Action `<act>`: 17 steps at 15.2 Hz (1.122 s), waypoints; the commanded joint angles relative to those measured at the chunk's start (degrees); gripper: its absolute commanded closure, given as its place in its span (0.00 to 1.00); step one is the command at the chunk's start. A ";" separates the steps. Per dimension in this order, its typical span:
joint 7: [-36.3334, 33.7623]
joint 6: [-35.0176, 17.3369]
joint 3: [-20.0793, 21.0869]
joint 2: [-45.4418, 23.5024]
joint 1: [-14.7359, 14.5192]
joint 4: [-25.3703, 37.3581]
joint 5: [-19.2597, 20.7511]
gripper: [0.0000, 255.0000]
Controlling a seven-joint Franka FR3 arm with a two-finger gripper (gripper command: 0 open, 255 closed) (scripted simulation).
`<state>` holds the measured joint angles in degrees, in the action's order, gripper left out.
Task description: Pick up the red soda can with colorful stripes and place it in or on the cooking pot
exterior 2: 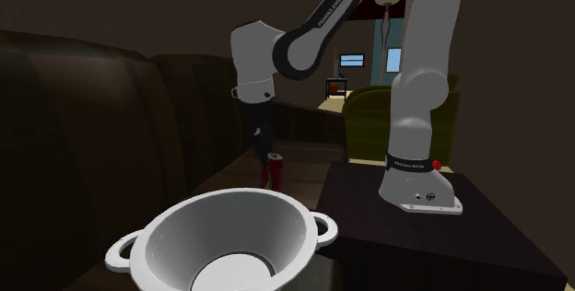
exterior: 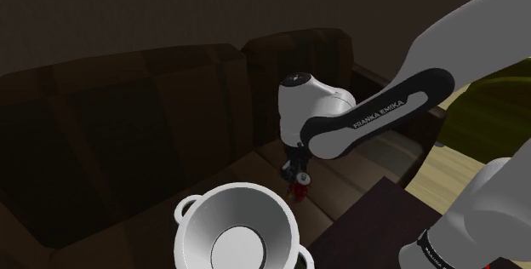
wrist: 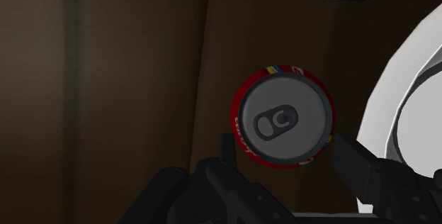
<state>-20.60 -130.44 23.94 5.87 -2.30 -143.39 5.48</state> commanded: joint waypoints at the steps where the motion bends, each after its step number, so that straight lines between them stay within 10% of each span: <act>1: 0.83 1.71 -0.14 1.49 -0.13 0.39 -0.89 1.00; 17: 4.75 14.70 -1.50 9.41 -0.88 6.18 -4.44 1.00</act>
<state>-15.84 -116.53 22.42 15.14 -3.13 -137.86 1.13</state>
